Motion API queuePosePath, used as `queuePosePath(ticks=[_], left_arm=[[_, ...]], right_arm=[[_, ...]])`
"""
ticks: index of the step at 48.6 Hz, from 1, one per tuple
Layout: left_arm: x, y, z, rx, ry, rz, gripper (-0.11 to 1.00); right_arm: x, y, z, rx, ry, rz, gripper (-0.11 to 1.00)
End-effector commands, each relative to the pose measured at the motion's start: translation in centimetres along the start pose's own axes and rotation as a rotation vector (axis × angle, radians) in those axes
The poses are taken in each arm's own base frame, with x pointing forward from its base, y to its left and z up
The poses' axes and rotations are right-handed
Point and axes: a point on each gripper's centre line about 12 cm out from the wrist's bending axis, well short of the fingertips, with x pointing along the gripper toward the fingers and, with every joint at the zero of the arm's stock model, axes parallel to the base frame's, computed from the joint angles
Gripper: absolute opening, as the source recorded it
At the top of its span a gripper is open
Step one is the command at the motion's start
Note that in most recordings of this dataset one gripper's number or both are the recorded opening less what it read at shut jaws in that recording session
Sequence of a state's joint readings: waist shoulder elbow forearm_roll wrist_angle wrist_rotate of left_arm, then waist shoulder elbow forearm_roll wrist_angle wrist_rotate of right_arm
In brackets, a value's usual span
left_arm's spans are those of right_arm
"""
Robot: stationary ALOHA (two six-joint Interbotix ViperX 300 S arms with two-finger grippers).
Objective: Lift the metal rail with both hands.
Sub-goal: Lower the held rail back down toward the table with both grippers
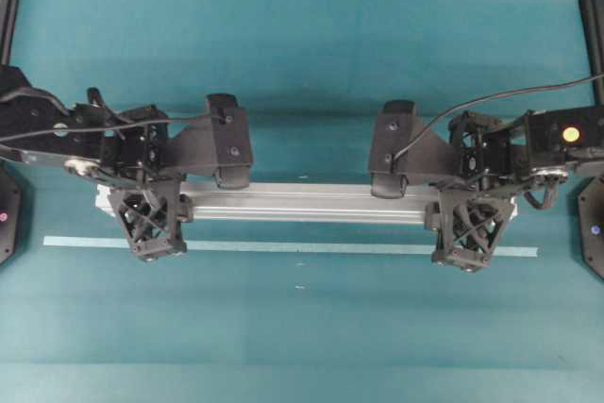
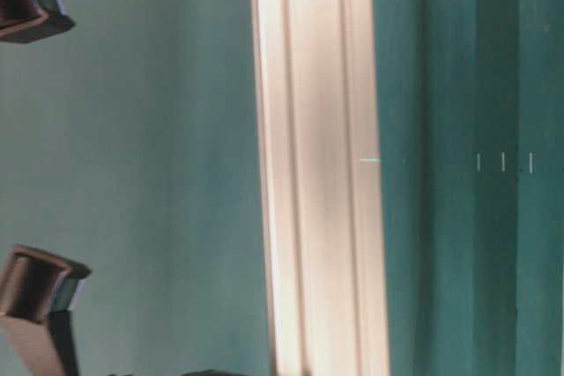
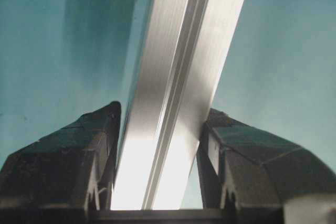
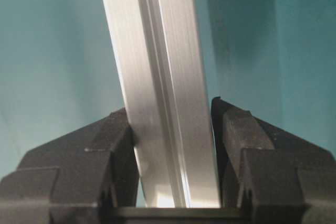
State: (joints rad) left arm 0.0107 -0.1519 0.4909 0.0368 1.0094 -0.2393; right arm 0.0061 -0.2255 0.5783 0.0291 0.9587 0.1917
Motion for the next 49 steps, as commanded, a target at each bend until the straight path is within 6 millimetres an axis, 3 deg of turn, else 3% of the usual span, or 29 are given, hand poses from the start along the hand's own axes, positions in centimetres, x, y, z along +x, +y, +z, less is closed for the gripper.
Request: queuePosePath(ticks=[1,26,49], left_arm=[[0.2,0.3,0.3,-0.042,-0.017,-0.004,0.34],[4.0,0.4,-0.7,-0.074,-0.092,-0.027,0.34],[7.1,0.2,-1.0,-0.107,-0.078,-0.029,0.34]], right_arm=[[0.4,-0.2,0.3,0.026,-0.033,0.006,0.39],[5.8,-0.1,-1.6,0.012,-0.061,0.014,0.39],[7.9,0.0,-1.8,-0.003,-0.065,0.011,0.39]])
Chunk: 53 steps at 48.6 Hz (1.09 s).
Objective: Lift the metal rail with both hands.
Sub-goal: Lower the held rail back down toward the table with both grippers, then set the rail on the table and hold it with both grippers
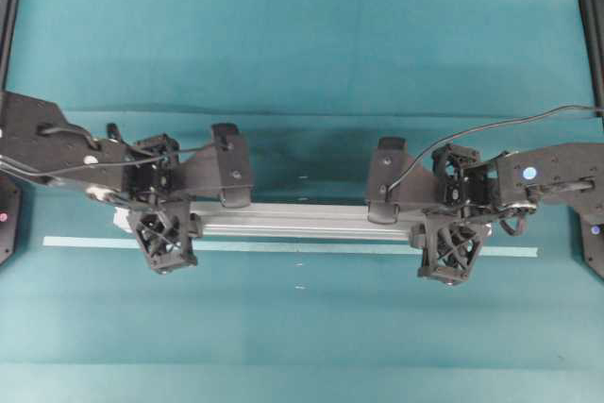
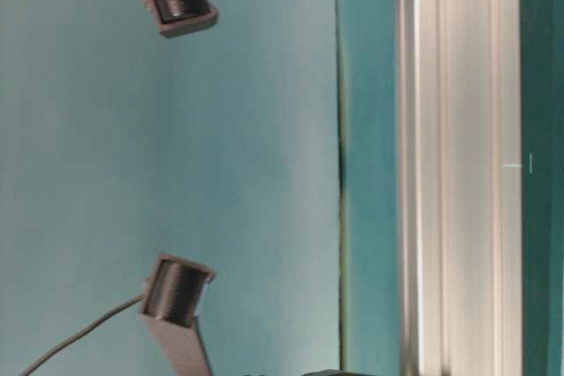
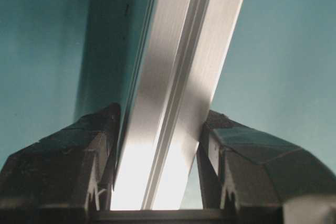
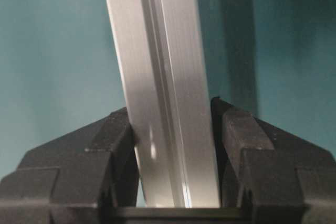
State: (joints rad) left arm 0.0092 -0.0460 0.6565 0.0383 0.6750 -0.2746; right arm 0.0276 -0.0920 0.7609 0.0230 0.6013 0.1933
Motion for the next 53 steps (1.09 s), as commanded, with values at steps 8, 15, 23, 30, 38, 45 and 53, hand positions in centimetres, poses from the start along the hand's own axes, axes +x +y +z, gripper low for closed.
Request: queuePosePath(ticks=[8,15,23,30,38,45,53], left_arm=[[0.0,0.2,0.5,-0.081,-0.014,-0.004,0.34],[0.2,0.2,0.2,-0.079,-0.009,-0.002,0.34],[0.2,0.0,0.5,-0.077,-0.033,-0.012,0.34],[0.5,0.0,0.5,-0.089,-0.031,-0.012,0.34],[0.9,-0.4,0.3,-0.095,-0.026,-0.015,0.34],[1.4,-0.5,0.2,-0.091,-0.020,-0.014,0.34],[1.9,-0.4,0.1,-0.076,-0.014,-0.012,0.34]], right_arm=[[0.4,0.2,0.5,0.014,-0.022,0.006,0.39],[0.8,0.1,0.4,0.014,-0.018,0.005,0.39],[1.1,0.1,0.3,0.014,-0.016,0.005,0.39],[1.3,0.1,0.2,0.016,-0.015,0.004,0.39],[1.5,0.0,-0.1,0.014,-0.006,0.002,0.39],[1.8,0.0,-0.3,0.016,-0.003,0.001,0.39],[2.1,-0.1,-0.3,0.016,-0.006,0.002,0.39]])
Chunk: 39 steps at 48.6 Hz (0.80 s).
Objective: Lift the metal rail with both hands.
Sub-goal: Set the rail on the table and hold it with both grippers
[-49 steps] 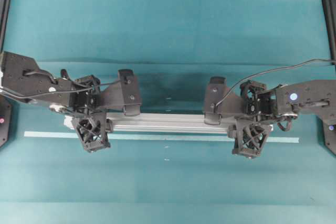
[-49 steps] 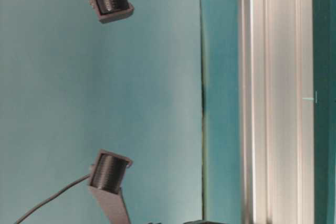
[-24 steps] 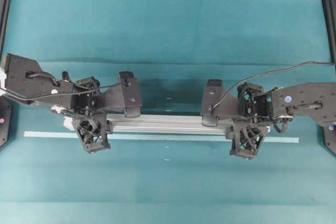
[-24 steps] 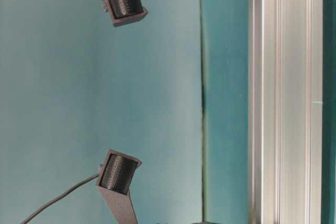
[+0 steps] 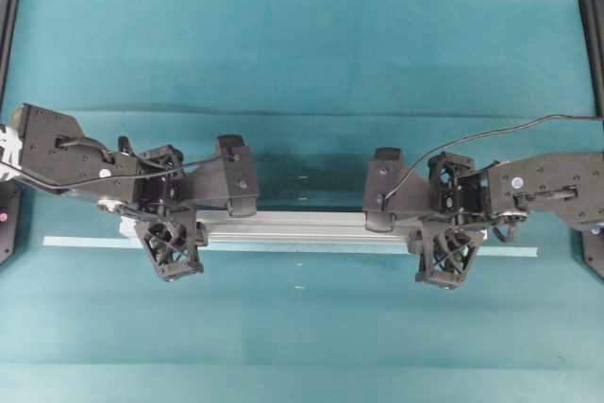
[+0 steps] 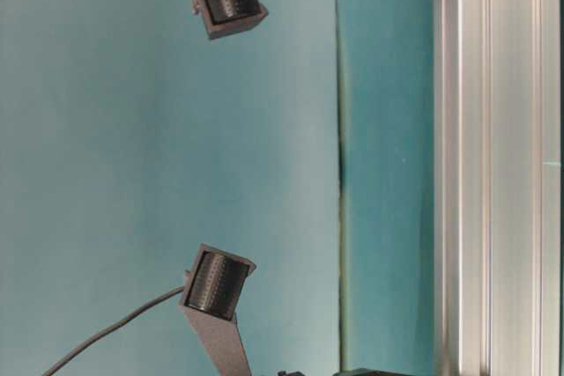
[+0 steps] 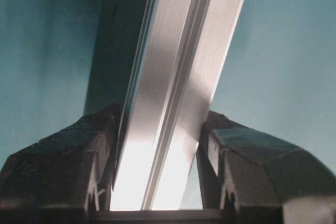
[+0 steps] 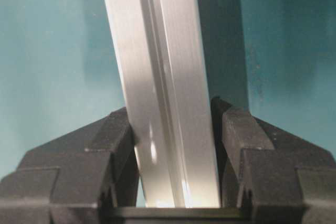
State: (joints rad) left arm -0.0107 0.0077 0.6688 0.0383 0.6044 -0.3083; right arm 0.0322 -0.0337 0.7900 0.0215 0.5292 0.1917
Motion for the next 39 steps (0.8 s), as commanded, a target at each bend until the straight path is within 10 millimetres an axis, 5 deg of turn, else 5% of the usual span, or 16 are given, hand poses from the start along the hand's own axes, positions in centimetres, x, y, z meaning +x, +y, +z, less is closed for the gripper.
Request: queuePosePath(ticks=[1,39], left_arm=[[0.00,0.25,0.30,-0.062,-0.012,-0.003,0.34],[-0.10,0.21,0.28,-0.048,-0.011,-0.004,0.34]], right_arm=[[0.01,0.03,0.47,0.022,-0.021,0.006,0.39],[0.63,-0.53,0.92,0.043,-0.037,0.002,0.39]])
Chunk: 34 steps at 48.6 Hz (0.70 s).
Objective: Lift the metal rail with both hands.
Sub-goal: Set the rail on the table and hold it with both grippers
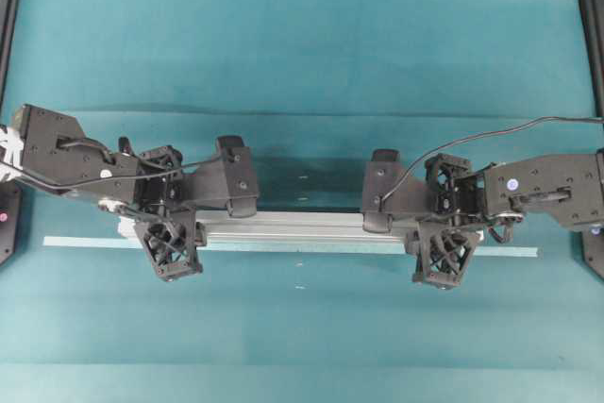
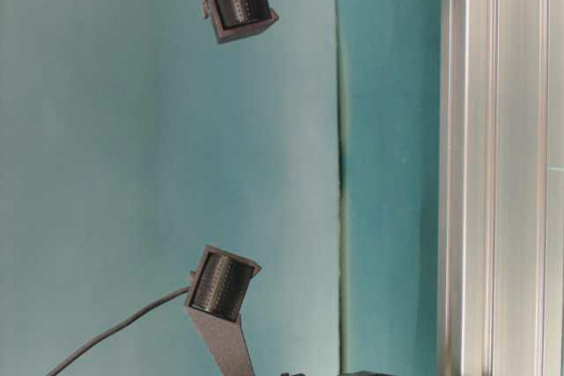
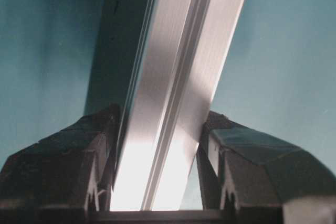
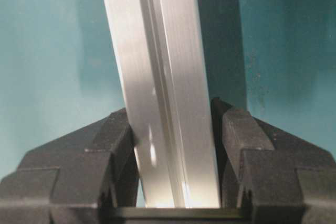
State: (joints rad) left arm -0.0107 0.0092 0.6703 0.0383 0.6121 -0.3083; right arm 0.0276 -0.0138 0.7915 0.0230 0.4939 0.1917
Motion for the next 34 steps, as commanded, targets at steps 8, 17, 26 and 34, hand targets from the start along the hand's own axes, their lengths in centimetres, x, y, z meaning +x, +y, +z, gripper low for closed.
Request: queuePosePath(ticks=[8,17,26,34], left_arm=[[-0.19,-0.24,0.69,-0.033,-0.043,-0.017,0.34],[-0.21,-0.73,0.71,-0.020,-0.061,-0.027,0.34],[-0.21,-0.74,0.57,-0.018,-0.056,-0.026,0.62],[-0.15,-0.71,0.44,-0.014,-0.052,-0.025,0.96]], right_arm=[[0.05,-0.37,0.94,0.039,-0.027,0.001,0.39],[0.08,-0.37,0.98,0.039,-0.027,0.001,0.39],[0.06,-0.36,0.98,0.040,-0.024,0.001,0.53],[0.10,-0.27,0.89,0.037,-0.017,0.002,0.94]])
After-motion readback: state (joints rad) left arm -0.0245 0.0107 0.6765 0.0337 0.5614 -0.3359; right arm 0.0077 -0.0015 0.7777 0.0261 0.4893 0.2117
